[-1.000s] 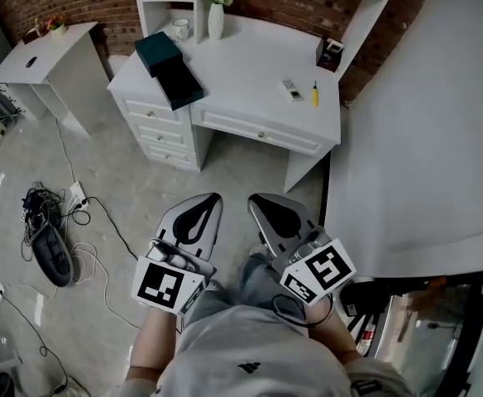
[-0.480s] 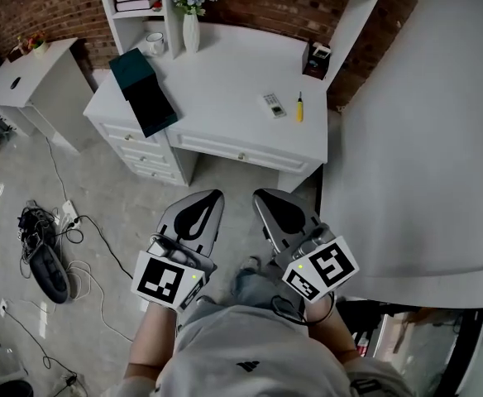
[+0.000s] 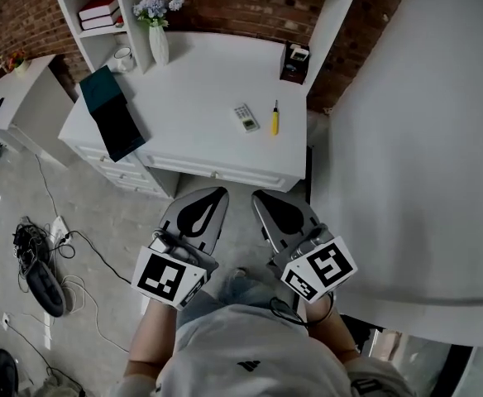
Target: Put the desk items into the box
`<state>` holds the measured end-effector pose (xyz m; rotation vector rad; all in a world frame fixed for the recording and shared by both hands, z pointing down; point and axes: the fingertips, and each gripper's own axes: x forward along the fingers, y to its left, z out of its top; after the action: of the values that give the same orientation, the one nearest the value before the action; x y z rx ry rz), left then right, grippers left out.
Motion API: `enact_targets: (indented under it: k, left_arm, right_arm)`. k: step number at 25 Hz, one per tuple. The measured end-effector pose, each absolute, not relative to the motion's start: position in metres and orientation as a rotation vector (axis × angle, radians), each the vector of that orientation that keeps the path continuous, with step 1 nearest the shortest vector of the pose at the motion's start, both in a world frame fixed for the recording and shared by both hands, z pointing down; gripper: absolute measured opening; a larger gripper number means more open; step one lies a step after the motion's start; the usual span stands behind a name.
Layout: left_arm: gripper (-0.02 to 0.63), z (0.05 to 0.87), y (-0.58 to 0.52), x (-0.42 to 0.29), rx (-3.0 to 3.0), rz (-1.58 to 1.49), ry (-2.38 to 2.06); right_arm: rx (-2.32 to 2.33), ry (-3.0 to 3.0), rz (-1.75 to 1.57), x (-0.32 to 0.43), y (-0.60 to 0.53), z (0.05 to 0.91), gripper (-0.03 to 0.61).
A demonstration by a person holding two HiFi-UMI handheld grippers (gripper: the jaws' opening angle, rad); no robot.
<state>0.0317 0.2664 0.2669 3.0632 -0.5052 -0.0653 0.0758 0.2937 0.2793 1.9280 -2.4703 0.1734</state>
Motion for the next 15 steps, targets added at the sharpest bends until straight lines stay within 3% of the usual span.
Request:
enact_targets:
  k: [15]
  left_arm:
    - [0.012, 0.289, 0.214, 0.095, 3.094, 0.052, -0.271]
  right_arm:
    - [2.125, -2.326, 0.271, 0.134, 0.246, 0.299, 0.012]
